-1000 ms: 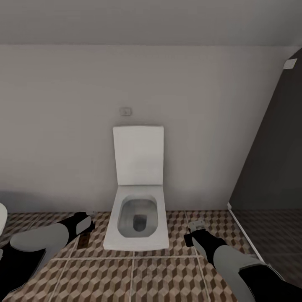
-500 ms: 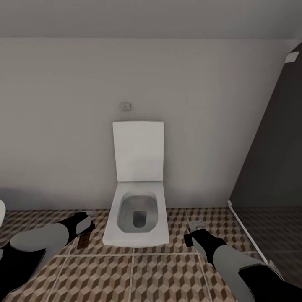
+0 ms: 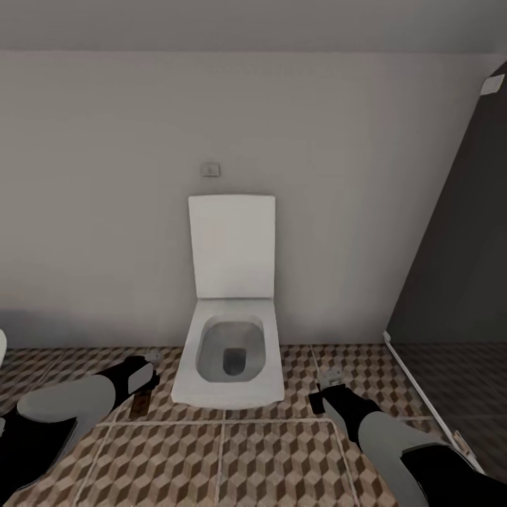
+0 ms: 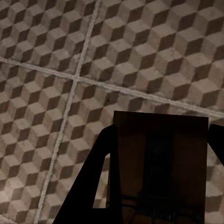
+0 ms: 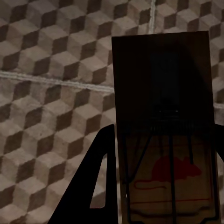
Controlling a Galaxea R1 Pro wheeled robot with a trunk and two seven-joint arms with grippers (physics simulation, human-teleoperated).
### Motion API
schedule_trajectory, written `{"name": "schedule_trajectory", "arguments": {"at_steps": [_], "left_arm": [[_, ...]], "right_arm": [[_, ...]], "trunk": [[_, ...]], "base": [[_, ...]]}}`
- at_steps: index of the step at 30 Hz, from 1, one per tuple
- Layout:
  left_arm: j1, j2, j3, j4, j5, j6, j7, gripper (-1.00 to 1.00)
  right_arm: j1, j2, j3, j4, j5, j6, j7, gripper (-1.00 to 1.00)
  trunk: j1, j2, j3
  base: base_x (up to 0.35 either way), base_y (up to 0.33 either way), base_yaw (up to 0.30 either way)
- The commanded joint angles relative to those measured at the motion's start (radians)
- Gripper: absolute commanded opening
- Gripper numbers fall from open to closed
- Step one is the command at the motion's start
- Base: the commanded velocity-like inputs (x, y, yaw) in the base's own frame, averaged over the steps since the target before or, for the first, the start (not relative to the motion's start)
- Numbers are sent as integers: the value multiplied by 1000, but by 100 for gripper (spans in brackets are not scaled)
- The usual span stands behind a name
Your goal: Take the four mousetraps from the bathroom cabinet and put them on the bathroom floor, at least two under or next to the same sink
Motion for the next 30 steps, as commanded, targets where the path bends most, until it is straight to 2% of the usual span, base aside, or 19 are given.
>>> {"name": "schedule_trajectory", "arguments": {"at_steps": [1, 9, 25, 30], "left_arm": [[-1, 1, -4, -4, 3, 1, 7, -100], [-1, 1, -4, -4, 3, 1, 7, -100], [-1, 3, -4, -3, 3, 1, 7, -100], [-1, 4, -4, -5, 3, 1, 7, -100]], "right_arm": [[0, -1, 6, -2, 0, 6, -1, -100], [0, -5, 6, -2, -1, -54, 1, -100], [16, -5, 6, -1, -1, -66, 2, -100], [17, -7, 4, -2, -5, -70, 4, -100]], "trunk": [[4, -8, -4], [34, -64, -29], [96, -176, -79], [99, -179, -98]], "base": [[0, 0, 0], [0, 0, 0], [0, 0, 0], [0, 0, 0]]}}
